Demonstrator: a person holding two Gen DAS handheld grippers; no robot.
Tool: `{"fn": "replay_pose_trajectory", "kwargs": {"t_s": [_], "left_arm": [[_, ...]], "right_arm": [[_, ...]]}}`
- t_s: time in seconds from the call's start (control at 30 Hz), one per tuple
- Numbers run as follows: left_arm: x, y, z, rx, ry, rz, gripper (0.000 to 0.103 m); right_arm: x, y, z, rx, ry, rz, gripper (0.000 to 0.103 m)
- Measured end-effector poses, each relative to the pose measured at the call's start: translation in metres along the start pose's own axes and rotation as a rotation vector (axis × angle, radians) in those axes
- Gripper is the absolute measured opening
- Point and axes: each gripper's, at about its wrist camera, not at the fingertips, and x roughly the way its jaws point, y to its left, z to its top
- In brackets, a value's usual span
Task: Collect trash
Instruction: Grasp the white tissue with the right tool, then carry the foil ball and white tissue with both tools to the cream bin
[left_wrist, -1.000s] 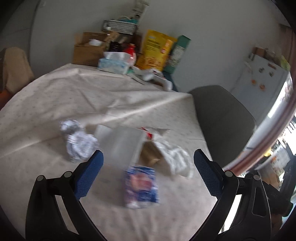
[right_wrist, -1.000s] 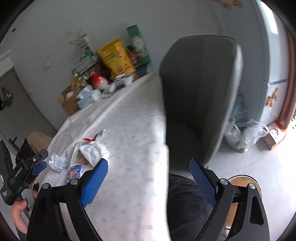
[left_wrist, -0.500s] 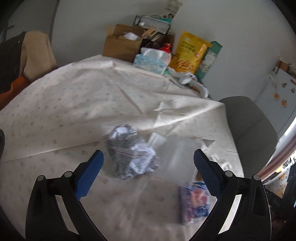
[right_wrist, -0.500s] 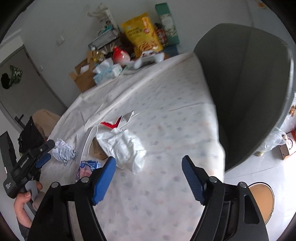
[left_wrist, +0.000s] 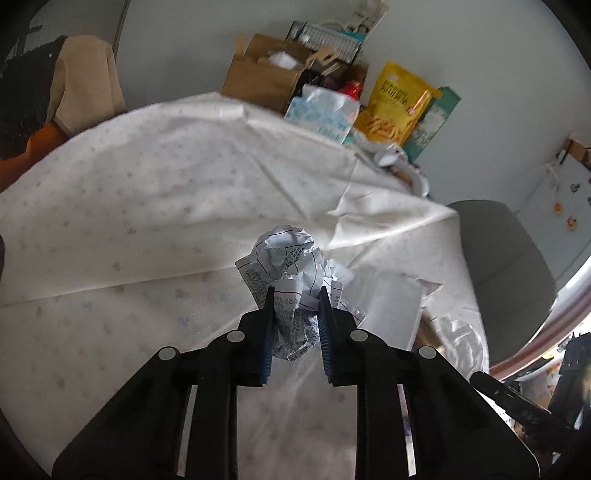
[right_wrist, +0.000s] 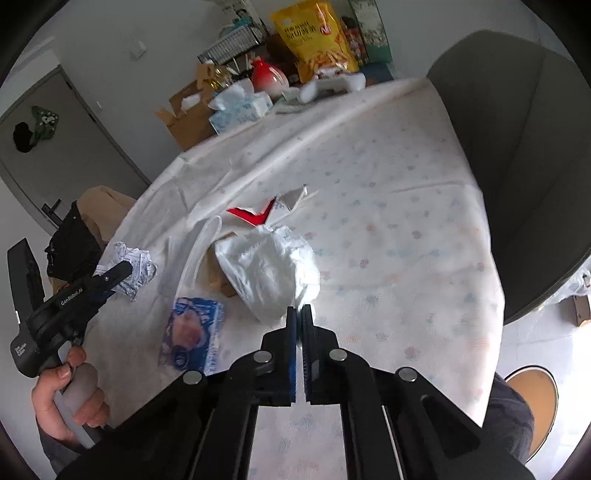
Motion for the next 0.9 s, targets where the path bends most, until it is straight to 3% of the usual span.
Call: {"fn": "replay_pose_trajectory", "kwargs": {"t_s": [0.43, 0.9], "left_arm": [[-0.035, -0.065, -0.010, 0.110, -0.052, -0.070, 0.021], [-0.024, -0.195, -0.062, 0.328, 0.052, -0.246, 0.021]], "right_arm": [[-0.065, -0.021, -0.011, 0.028, -0.120, -0.007, 0.003], [-0.145, -0.099, -0.033, 0.155, -0.252, -0.084, 0.003]]}}
